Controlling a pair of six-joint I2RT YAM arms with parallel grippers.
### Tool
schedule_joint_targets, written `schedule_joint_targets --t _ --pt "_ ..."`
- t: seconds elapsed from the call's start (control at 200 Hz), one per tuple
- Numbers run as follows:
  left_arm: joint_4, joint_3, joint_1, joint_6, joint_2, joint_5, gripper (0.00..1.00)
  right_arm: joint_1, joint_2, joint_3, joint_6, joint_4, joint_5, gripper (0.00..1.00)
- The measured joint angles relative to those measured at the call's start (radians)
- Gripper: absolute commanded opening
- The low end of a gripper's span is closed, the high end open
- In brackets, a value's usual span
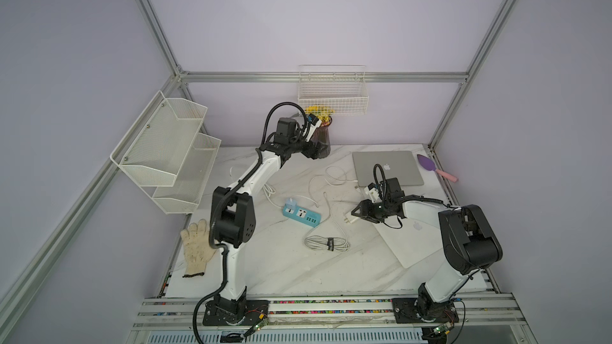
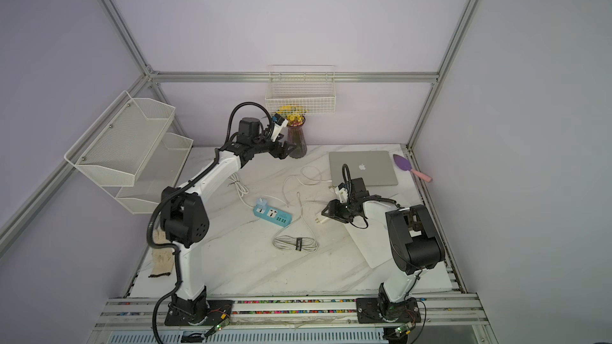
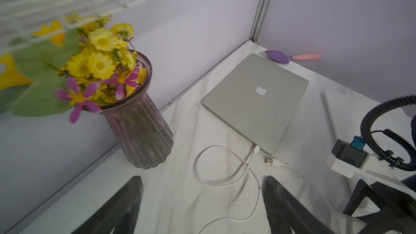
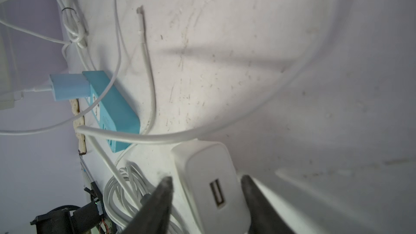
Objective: Unplug the laptop charger
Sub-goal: Place the plug at the center of the board, then remove the charging cable from the laptop.
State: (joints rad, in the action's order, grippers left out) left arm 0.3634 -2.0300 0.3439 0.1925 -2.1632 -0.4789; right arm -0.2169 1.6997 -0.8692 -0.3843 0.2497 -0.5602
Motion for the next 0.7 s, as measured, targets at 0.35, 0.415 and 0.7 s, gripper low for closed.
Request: schedule_joint_targets --t 0.35,0.415,0.7 --pt "0.277 -0.423 0.144 0.202 -0.387 -0.015 0.94 0.013 -0.125 -0.249 -0.014 0.032 0.24 0.71" --pt "0.285 -0.442 0.164 0.219 -0.421 -0.013 0.94 0.02 -0.071 -0.335 -0.018 -0.005 0.246 0.71" --pt "0.29 -0.492 0.185 0.238 -0.552 0.026 0.89 0.025 0.158 -0.435 -0.025 -0.084 0.212 0.68"
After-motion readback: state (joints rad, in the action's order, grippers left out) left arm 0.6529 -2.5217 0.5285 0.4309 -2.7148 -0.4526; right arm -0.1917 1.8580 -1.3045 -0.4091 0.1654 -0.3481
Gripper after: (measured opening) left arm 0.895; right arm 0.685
